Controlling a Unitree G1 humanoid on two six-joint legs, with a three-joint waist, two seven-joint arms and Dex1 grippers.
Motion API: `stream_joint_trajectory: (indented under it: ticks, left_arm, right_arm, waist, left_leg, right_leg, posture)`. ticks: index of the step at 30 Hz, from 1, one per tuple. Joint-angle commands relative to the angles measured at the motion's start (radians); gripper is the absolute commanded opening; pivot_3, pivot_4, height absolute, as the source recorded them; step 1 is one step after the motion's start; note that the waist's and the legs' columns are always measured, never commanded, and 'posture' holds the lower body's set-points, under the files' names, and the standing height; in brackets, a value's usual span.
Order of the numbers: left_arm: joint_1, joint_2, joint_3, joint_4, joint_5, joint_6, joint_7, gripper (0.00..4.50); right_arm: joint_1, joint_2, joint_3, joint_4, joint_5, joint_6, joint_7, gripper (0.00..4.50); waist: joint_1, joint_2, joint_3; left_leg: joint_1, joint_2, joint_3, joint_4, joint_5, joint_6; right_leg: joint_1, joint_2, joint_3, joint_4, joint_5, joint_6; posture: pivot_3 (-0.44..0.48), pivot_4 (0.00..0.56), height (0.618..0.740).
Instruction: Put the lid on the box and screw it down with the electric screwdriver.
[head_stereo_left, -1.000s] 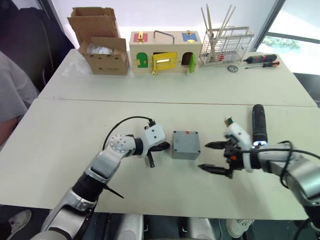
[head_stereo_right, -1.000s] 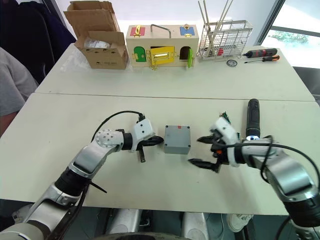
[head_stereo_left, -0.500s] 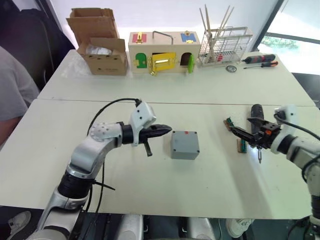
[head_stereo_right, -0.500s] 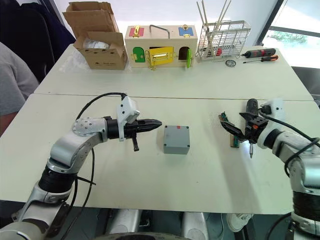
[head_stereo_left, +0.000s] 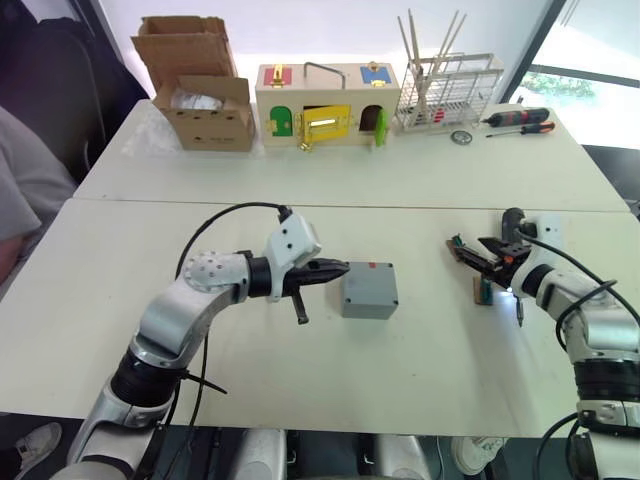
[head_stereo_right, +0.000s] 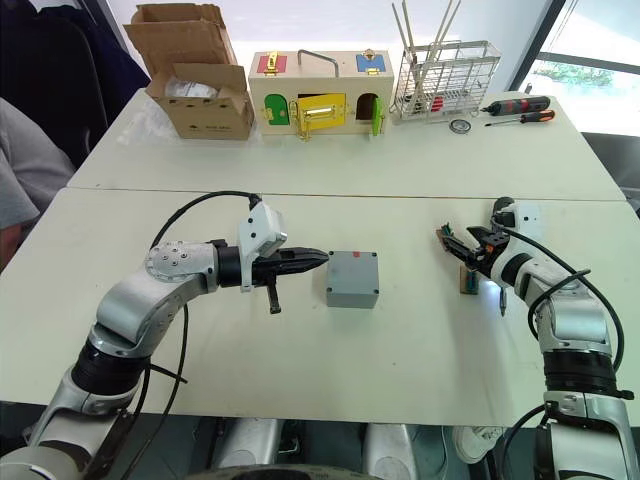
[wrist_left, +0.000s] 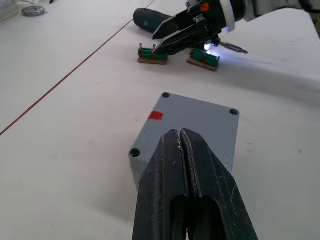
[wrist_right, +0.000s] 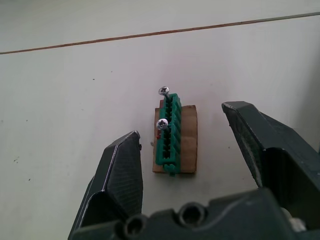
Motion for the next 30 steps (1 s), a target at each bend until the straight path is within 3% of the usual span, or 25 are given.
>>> stream_joint_trajectory:
  ticks: [1, 2, 5, 9, 10, 17, 30]
  left_arm:
    - [0.001, 0.009, -0.004, -0.034, -0.016, 0.002, 0.004, 0.00]
    - [0.001, 0.010, -0.006, -0.034, -0.016, 0.003, 0.004, 0.00]
    - [0.001, 0.013, -0.017, -0.029, -0.012, 0.001, 0.002, 0.00]
    - [-0.002, 0.015, -0.026, -0.023, -0.011, -0.003, 0.003, 0.00]
    - [-0.002, 0.016, -0.028, -0.022, -0.011, -0.004, 0.003, 0.00]
    - [-0.005, 0.019, -0.029, -0.017, -0.011, -0.007, 0.002, 0.00]
    - [-0.016, 0.025, -0.020, 0.014, -0.013, -0.028, -0.014, 0.00]
  right_arm:
    - [-0.020, 0.007, -0.022, -0.015, 0.008, -0.018, -0.003, 3.12]
    - [-0.022, 0.007, -0.022, -0.012, 0.008, -0.020, -0.002, 3.12]
    - [-0.024, 0.012, -0.026, -0.005, 0.011, -0.023, -0.002, 2.27]
    - [-0.025, 0.021, -0.021, -0.007, 0.008, -0.028, -0.005, 0.26]
    - [-0.027, 0.023, -0.021, -0.007, 0.007, -0.028, -0.007, 0.03]
    - [-0.025, 0.020, -0.020, -0.014, 0.006, -0.032, -0.006, 0.03]
    - [-0.030, -0.007, -0.128, -0.270, 0.122, 0.113, -0.044, 0.03]
  waist:
    - [0.000, 0.000, 0.000]
    - [0.000, 0.000, 0.000]
    - [0.000, 0.000, 0.000]
    - [0.000, 0.000, 0.000]
    - [0.000, 0.000, 0.000]
    - [-0.003, 0.000, 0.000]
    - [-0.007, 0.000, 0.000]
  left_leg:
    - [0.000, 0.000, 0.000, 0.000, 0.000, 0.000]
    - [0.000, 0.000, 0.000, 0.000, 0.000, 0.000]
    - [0.000, 0.000, 0.000, 0.000, 0.000, 0.000]
    - [0.000, 0.000, 0.000, 0.000, 0.000, 0.000]
    - [0.000, 0.000, 0.000, 0.000, 0.000, 0.000]
    - [0.000, 0.000, 0.000, 0.000, 0.000, 0.000]
    - [0.000, 0.000, 0.000, 0.000, 0.000, 0.000]
  right_leg:
    - [0.000, 0.000, 0.000, 0.000, 0.000, 0.000]
    - [0.000, 0.000, 0.000, 0.000, 0.000, 0.000]
    - [0.000, 0.000, 0.000, 0.000, 0.000, 0.000]
    - [0.000, 0.000, 0.000, 0.000, 0.000, 0.000]
    - [0.000, 0.000, 0.000, 0.000, 0.000, 0.000]
    - [0.000, 0.000, 0.000, 0.000, 0.000, 0.000]
    - [0.000, 0.000, 0.000, 0.000, 0.000, 0.000]
  posture:
    - [0.000, 0.150, 0.728]
    - [0.000, 0.150, 0.728]
    - [0.000, 0.150, 0.728]
    - [0.000, 0.150, 0.728]
    - [0.000, 0.150, 0.728]
    - [0.000, 0.150, 0.728]
    - [0.000, 0.150, 0.728]
